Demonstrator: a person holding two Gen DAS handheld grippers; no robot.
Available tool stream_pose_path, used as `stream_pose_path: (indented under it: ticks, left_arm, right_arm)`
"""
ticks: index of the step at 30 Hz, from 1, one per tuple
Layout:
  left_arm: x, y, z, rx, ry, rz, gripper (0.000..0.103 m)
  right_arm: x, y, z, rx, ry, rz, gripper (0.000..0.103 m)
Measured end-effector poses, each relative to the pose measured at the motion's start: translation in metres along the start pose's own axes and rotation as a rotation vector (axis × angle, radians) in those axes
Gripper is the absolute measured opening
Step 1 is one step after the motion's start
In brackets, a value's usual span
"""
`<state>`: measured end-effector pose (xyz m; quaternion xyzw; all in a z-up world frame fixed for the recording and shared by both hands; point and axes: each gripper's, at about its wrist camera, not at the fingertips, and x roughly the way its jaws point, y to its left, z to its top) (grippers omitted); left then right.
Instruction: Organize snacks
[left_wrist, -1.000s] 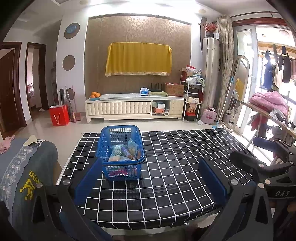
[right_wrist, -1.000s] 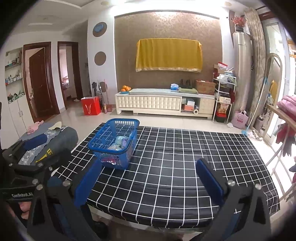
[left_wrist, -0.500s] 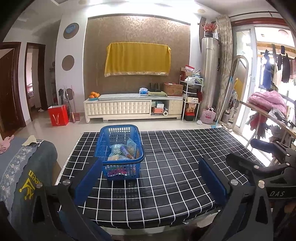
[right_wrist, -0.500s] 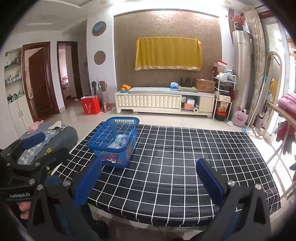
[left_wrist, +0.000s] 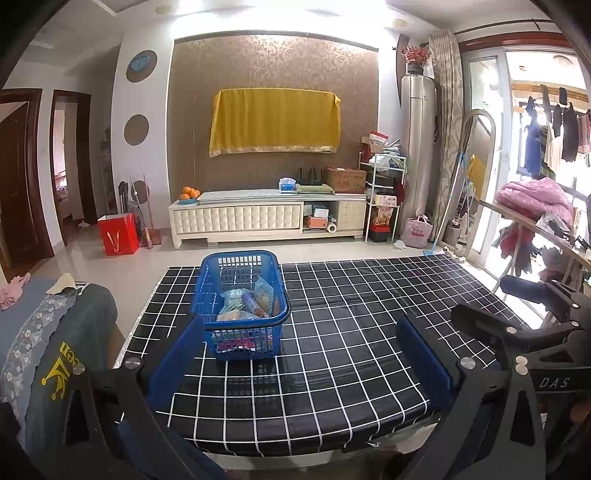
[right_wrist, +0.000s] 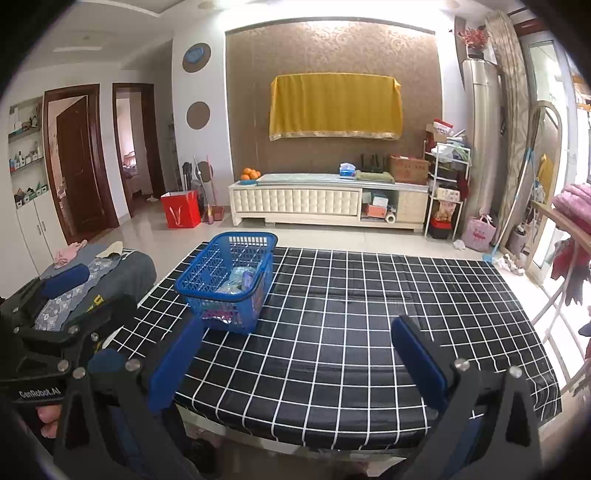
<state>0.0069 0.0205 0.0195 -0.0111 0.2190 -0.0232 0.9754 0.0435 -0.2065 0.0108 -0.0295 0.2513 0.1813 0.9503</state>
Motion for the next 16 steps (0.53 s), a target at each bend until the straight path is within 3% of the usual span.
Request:
stream_pose_path:
  ticks: [16]
  left_arm:
    - [-0.0010,-0.0006,-0.0016,-0.003,0.000,-0.003,0.103]
  right_arm:
    - [-0.0024,0.0008,-0.0014,0.002,-0.002,-0.003,0.103]
